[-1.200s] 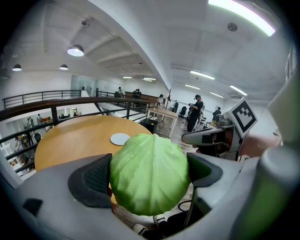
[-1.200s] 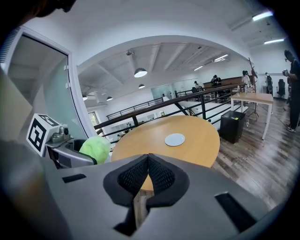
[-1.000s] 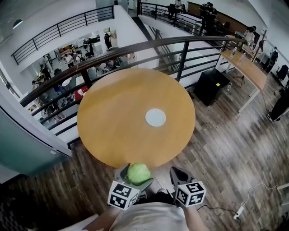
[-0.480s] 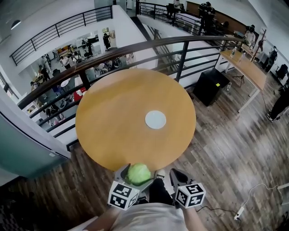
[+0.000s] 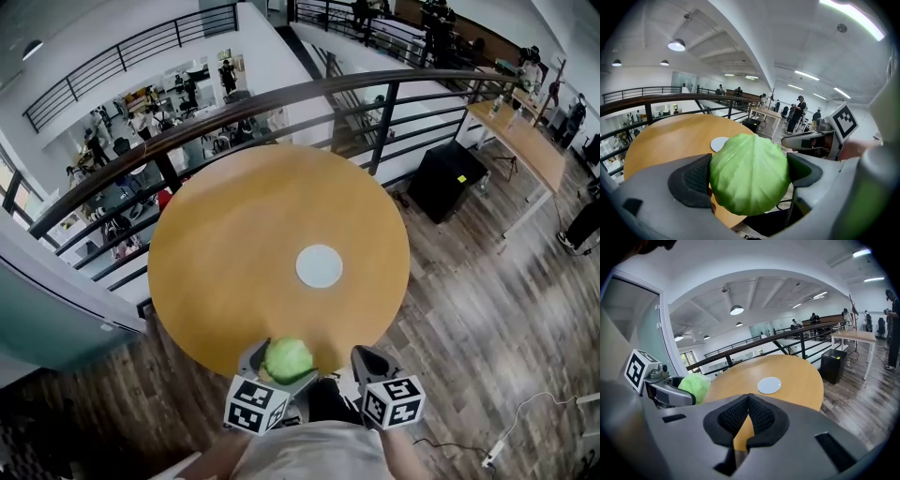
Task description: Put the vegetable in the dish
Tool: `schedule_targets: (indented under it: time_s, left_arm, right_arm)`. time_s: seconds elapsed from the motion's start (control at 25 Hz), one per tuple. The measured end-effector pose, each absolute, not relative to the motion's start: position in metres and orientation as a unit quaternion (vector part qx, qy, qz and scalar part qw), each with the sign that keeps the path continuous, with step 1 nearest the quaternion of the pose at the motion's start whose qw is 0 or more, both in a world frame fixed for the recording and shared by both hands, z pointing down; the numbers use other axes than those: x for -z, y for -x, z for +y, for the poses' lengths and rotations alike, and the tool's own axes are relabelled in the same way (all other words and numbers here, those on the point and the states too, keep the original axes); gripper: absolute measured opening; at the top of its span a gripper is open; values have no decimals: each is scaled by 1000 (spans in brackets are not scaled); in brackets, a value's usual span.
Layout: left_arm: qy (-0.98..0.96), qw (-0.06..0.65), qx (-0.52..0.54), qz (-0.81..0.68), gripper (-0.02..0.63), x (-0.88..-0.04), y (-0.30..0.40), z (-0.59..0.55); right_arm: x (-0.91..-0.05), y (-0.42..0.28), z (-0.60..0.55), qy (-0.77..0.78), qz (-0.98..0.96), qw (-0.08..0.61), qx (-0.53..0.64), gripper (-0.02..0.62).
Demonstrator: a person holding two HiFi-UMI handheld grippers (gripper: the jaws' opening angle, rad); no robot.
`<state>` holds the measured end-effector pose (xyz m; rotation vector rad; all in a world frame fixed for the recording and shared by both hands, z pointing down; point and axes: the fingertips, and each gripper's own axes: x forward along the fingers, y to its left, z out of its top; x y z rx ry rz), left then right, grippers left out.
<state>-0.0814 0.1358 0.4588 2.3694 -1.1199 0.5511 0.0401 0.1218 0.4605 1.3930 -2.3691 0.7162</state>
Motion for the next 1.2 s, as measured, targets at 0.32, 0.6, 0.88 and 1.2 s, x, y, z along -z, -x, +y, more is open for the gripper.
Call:
schedule_targets:
  time_s: [0.32, 0.6, 0.88, 1.2]
  left_arm:
    - [-850, 229, -203, -428, 488, -452, 57, 53]
    - [-833, 237, -205, -456, 488, -454, 41, -3]
    - [-816, 243, -201, -484, 488, -442, 50, -19]
    - [-819, 248, -207, -474, 488, -446, 54, -37]
  right_arm:
    - [-450, -67, 31, -466, -839, 146, -241, 17]
    - [-460, -88, -22, -439, -849, 153, -251, 17]
    - [-464, -82, -46, -412, -857, 165, -261, 17]
    - [-465, -74, -58, -418, -852, 173, -264, 17]
